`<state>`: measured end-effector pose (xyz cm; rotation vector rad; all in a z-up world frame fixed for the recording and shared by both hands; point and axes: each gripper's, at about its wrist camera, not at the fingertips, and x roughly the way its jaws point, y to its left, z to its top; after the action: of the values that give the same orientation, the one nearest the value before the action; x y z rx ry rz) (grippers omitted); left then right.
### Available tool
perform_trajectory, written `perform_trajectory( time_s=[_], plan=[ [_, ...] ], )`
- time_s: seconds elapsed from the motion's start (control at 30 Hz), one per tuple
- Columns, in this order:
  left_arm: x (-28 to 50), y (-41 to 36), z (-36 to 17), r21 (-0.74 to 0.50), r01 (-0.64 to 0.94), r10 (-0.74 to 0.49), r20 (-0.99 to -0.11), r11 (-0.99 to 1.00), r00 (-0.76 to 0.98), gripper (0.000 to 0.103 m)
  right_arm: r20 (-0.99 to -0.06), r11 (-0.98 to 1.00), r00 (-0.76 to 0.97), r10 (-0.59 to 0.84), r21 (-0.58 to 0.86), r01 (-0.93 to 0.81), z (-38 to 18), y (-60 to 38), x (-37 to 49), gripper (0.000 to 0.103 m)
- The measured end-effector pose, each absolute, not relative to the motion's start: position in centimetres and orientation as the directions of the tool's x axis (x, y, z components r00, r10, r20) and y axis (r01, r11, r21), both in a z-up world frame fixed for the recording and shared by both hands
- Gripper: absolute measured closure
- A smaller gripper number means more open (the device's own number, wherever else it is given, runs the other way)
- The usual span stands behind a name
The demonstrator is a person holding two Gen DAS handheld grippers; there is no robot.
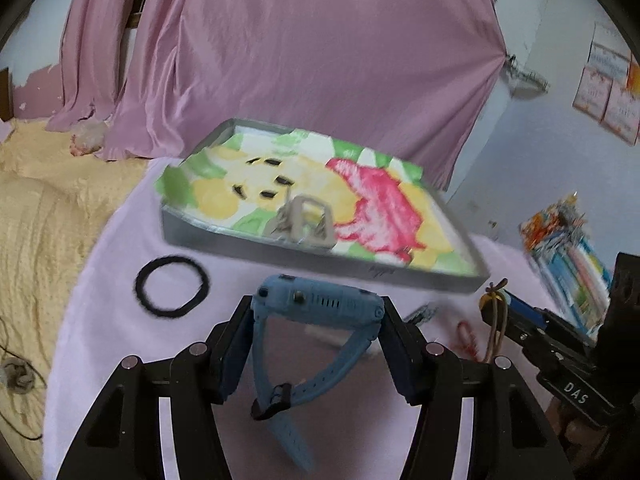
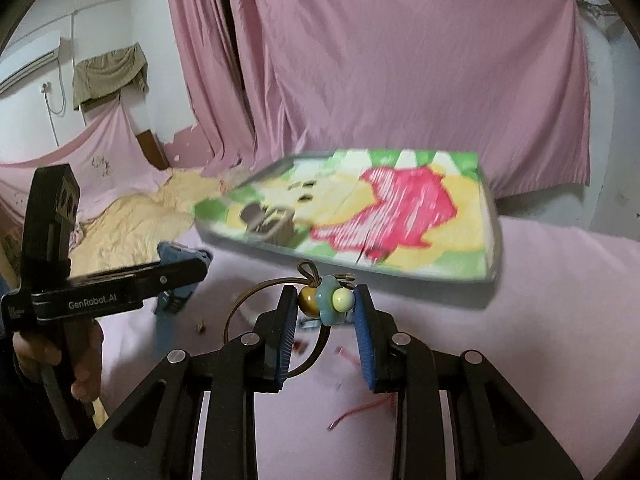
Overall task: Organize jewelry
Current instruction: 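Lift the watch and bangle into the tray and open both tools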
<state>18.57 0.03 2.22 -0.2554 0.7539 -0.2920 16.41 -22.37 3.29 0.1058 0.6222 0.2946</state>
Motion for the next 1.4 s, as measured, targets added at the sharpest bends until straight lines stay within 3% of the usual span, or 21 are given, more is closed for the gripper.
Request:
perform_trajectory(
  time_s=[0.3, 0.5, 0.83, 1.27, 1.4],
  plan=[
    [22.8, -1.5, 5.0, -0.399, 0.17, -0.384, -0.553, 0.901, 0.739, 0.046, -0.512, 0.972, 0.827, 0.233, 0.154, -0.178, 5.4, -24.0, 20.4, 0.078],
    [27.1, -3.3, 3.8, -0.463, 0.195, -0.46, -0.574, 0.864, 0.677, 0.046, -0.539, 0.983, 0.824, 0.174, 0.142, -0.115, 4.6, -25.3, 23.0, 0.078],
    [30.7, -7.0, 0.6, -0.396, 0.204, -0.434, -0.671, 0.895, 0.601, 0.047, -0.639, 0.982, 0.75, 0.171, 0.173, -0.077, 0.7, -26.5, 26.5, 0.078],
    [30.2, -7.5, 0.5, -0.34, 0.228, -0.405, -0.663, 0.912, 0.63, 0.046, -0.682, 0.974, 0.705, 0.192, 0.223, -0.05, -0.7, -26.8, 27.6, 0.072],
    [29.9, -7.2, 0.7, -0.358, 0.233, -0.42, -0.651, 0.904, 0.632, 0.035, -0.67, 0.976, 0.721, 0.178, 0.212, -0.043, -0.3, -26.9, 27.1, 0.065]
  ],
)
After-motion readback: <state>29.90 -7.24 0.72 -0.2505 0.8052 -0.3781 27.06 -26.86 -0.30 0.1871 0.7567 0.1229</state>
